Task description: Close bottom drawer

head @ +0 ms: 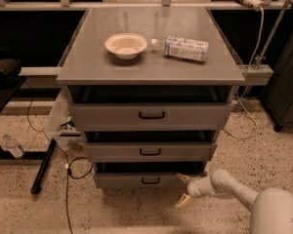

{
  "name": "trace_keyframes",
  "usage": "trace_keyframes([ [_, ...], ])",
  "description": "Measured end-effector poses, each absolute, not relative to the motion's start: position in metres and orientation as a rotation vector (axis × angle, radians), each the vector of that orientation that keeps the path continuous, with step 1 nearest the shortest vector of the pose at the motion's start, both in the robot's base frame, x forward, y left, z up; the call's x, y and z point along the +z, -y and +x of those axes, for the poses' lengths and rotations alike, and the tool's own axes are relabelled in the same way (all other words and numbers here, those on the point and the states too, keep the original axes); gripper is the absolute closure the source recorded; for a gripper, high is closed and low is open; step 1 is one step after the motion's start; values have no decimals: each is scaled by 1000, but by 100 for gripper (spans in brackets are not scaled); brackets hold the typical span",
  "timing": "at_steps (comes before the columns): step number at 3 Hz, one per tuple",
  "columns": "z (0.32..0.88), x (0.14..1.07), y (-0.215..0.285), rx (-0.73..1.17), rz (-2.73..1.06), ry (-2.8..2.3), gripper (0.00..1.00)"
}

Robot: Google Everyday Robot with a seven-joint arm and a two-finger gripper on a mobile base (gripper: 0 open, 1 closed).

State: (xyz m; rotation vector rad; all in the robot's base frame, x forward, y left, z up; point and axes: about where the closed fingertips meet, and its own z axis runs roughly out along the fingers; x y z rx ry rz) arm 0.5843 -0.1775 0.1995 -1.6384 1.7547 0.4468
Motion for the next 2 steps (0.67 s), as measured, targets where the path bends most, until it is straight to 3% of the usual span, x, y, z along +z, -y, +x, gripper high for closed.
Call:
trace_keyframes([
  [2, 595, 198, 165, 450, -1654, -1718, 64],
])
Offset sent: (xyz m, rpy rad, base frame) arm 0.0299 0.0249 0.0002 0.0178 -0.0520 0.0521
